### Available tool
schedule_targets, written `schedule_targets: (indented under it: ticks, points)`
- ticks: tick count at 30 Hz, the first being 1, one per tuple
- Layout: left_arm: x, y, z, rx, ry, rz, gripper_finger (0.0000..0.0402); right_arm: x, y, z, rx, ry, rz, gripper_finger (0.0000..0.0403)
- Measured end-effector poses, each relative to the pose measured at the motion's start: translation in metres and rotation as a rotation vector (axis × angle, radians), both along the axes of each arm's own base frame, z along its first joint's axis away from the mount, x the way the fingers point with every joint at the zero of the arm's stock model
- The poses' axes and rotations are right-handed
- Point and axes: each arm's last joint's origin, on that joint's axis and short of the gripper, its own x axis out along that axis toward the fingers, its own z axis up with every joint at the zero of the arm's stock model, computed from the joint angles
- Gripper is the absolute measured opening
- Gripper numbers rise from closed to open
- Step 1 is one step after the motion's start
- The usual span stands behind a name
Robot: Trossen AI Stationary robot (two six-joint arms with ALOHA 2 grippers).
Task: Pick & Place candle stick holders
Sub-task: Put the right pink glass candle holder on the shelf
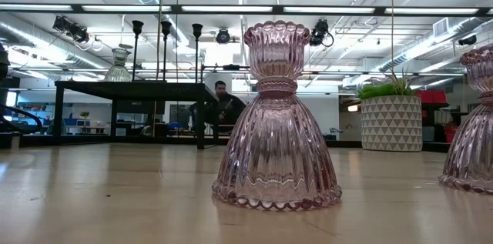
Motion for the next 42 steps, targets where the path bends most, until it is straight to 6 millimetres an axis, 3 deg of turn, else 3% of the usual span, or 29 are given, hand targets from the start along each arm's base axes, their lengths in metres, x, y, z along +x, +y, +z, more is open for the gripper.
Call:
schedule_targets:
  ticks: [7,12,21,33,42]
  points:
    - [0.0,0.0,0.0,0.006,0.001,0.007,0.022,-0.008,-0.002,-0.054,0.122,-0.053,-0.022,0.0123]
    - [0.0,0.0,0.0,0.006,0.001,0.007,0.022,-0.011,-0.005,-0.073,0.207,-0.108,-0.013,0.0105]
    - [0.0,0.0,0.0,0.006,0.001,0.007,0.022,-0.012,-0.006,-0.088,0.217,-0.088,-0.022,0.01]
    - [0.0,0.002,0.0,0.031,0.003,0.043,0.022,0.003,0.016,-0.117,0.225,-0.056,0.015,0.0102]
    - [0.0,0.002,0.0,0.03,0.003,0.046,0.022,0.004,0.02,-0.11,0.287,-0.039,0.028,0.0168]
